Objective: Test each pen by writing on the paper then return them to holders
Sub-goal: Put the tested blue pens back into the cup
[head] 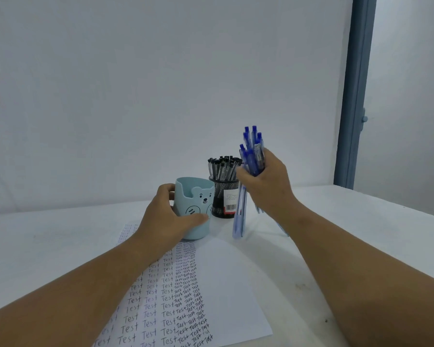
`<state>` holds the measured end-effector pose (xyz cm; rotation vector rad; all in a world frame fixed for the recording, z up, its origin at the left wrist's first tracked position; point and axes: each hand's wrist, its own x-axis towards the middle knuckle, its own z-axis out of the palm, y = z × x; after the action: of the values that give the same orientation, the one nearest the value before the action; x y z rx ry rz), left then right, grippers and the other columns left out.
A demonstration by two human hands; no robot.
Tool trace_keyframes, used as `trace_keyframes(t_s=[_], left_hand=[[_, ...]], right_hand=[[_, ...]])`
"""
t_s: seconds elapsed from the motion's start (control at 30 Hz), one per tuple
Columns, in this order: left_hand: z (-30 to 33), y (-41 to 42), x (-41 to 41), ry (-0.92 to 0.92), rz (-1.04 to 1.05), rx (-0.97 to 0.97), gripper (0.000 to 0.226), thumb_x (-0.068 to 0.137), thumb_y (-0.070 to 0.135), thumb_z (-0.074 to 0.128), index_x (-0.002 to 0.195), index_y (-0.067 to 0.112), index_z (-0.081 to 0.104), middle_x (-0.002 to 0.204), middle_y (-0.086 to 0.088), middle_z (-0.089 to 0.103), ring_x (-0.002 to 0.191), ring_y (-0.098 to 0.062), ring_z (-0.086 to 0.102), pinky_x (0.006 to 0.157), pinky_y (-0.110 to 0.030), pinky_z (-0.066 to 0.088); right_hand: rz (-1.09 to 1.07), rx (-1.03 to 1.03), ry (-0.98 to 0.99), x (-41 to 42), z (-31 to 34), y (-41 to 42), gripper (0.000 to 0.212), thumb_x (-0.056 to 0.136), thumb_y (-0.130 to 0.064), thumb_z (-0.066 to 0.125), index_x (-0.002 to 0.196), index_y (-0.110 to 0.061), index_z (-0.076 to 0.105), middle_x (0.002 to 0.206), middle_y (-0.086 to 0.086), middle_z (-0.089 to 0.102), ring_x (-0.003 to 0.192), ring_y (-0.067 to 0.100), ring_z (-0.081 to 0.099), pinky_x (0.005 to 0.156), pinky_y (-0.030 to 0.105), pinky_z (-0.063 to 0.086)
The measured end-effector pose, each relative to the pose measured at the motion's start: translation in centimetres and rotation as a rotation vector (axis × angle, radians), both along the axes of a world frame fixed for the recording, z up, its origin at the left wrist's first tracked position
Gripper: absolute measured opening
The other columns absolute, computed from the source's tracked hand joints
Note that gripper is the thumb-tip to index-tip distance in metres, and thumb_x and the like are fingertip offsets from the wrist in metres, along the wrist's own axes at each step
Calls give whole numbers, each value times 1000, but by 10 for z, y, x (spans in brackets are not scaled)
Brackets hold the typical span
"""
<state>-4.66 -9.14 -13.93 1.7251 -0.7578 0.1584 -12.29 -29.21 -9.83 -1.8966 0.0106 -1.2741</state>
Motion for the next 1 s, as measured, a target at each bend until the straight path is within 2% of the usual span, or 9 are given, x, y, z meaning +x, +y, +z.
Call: trace_keyframes(t_s=[0.13, 0.33, 0.43, 0.53, 0.63, 0.73, 0.8, 0.9, 1.0], left_hand=[[0, 0, 0, 1, -4, -3, 72, 72, 22, 89, 125, 30, 42, 113, 23, 53, 92, 1, 59, 60, -13, 48], [0, 0, -1, -1, 1, 6, 71, 72, 23, 89, 125, 31, 41, 111, 23, 53, 91, 1, 58, 60, -12, 47], [0, 0, -1, -5, -2, 8, 70, 72, 23, 89, 124, 31, 42, 113, 22, 53, 92, 0, 59, 60, -12, 47], [0, 0, -1, -4, 1, 9, 71, 72, 24, 89, 124, 32, 42, 113, 22, 53, 92, 0, 59, 60, -12, 47], [1, 0, -1, -9, 6, 15, 72, 71, 25, 90, 125, 31, 41, 112, 23, 53, 93, 0, 59, 61, -13, 47], [0, 0, 0, -10, 8, 14, 73, 71, 25, 90, 125, 31, 42, 112, 23, 53, 93, 1, 59, 62, -13, 47], [0, 0, 0, -5, 7, 13, 74, 70, 25, 90, 125, 31, 42, 112, 22, 53, 93, 1, 59, 62, -13, 47], [0, 0, 0, -7, 10, 17, 74, 70, 26, 91, 125, 32, 41, 114, 21, 54, 93, 0, 59, 63, -13, 48], [0, 0, 1, -8, 6, 20, 74, 70, 26, 91, 126, 31, 41, 114, 20, 54, 94, 0, 59, 64, -14, 48]], right_hand=[[27, 40, -39, 4, 1, 6, 12, 87, -7, 65, 96, -5, 57, 82, 24, 60, 69, 38, 64, 65, 50, 58], [18, 174, -201, 4, 5, 12, 16, 84, -4, 67, 96, -11, 59, 80, 24, 60, 66, 43, 60, 63, 51, 57], [2, 282, -311, 2, 12, 16, 18, 83, -3, 69, 94, -14, 60, 80, 22, 63, 60, 29, 59, 63, 44, 59], [15, 332, -351, 2, 13, 18, 20, 81, 0, 69, 95, -12, 60, 74, 12, 61, 56, 25, 60, 60, 43, 60], [-3, 321, -331, 4, 6, 16, 19, 81, 1, 68, 93, -10, 57, 76, 19, 62, 57, 36, 59, 59, 47, 59], [-36, 270, -326, 7, 4, 14, 20, 80, -2, 69, 92, -13, 57, 80, 25, 61, 68, 49, 58, 59, 52, 56], [-41, 221, -328, 7, 4, 13, 22, 80, -4, 73, 91, -15, 58, 78, 19, 62, 63, 38, 59, 60, 48, 58], [-44, 225, -325, 6, 5, 10, 31, 77, -12, 82, 89, -21, 55, 67, -4, 57, 59, 13, 51, 60, 32, 55], [-51, 270, -319, 6, 8, 3, 39, 72, -14, 88, 88, -26, 54, 64, -18, 55, 59, 8, 49, 61, 27, 54]])
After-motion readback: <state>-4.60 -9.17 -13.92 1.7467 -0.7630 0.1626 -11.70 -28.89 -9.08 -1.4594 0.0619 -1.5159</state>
